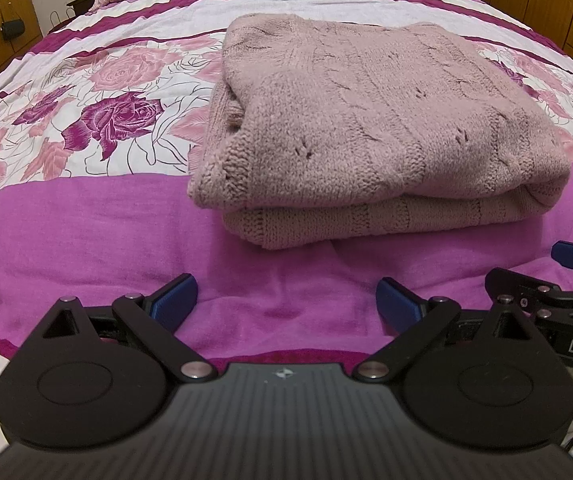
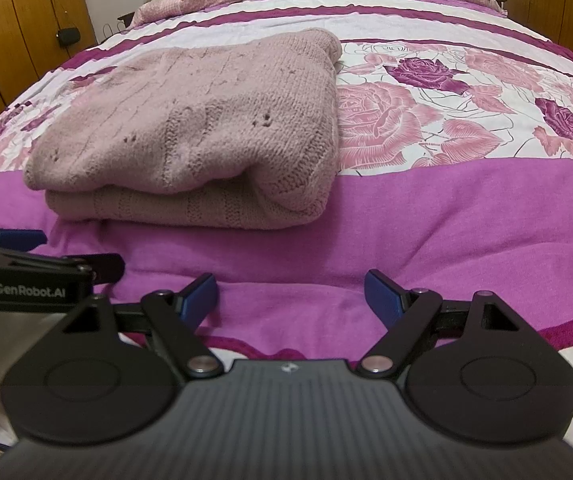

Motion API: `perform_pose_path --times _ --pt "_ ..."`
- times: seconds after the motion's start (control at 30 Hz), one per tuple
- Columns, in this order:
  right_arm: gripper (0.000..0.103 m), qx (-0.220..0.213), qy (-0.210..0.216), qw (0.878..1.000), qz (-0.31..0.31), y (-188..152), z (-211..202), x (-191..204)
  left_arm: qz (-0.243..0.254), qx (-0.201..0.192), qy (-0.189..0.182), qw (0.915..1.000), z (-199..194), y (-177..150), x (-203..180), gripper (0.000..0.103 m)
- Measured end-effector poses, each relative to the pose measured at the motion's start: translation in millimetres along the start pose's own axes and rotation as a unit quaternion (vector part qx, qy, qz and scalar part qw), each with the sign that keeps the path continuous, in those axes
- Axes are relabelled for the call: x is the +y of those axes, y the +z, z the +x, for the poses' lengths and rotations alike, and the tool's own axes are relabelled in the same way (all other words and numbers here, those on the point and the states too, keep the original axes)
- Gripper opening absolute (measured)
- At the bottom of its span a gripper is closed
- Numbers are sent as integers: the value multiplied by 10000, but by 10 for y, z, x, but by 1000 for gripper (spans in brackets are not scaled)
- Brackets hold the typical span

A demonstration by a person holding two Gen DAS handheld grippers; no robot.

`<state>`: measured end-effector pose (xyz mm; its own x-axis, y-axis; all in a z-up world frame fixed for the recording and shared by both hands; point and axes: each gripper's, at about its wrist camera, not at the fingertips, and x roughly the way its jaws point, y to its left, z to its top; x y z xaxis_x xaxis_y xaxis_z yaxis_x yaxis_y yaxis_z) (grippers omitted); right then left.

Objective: Fold small clothes

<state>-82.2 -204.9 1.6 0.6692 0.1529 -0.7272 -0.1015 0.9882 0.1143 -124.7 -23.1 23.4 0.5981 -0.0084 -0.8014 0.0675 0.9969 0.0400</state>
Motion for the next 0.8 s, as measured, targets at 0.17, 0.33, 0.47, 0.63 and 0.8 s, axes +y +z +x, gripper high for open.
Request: perform_pose_path --times 0.17,0.33,0.47,0.63,0.8 --pt "83 16 -21 10000 -23 10 3 13 -1 -2 -1 10000 1 -1 1 100" --pt "83 23 -40 10000 -42 12 4 24 0 -3 1 10000 2 -1 1 100" --pt "83 25 -48 10000 -51 14 5 28 1 -3 2 10000 3 -3 -1 100" --pt "83 20 -57 10000 -64 11 10 33 7 -8 4 10000 4 -1 2 100" --pt "83 23 -74 9999 -84 7 14 43 8 -8 0 10000 7 -2 -1 100"
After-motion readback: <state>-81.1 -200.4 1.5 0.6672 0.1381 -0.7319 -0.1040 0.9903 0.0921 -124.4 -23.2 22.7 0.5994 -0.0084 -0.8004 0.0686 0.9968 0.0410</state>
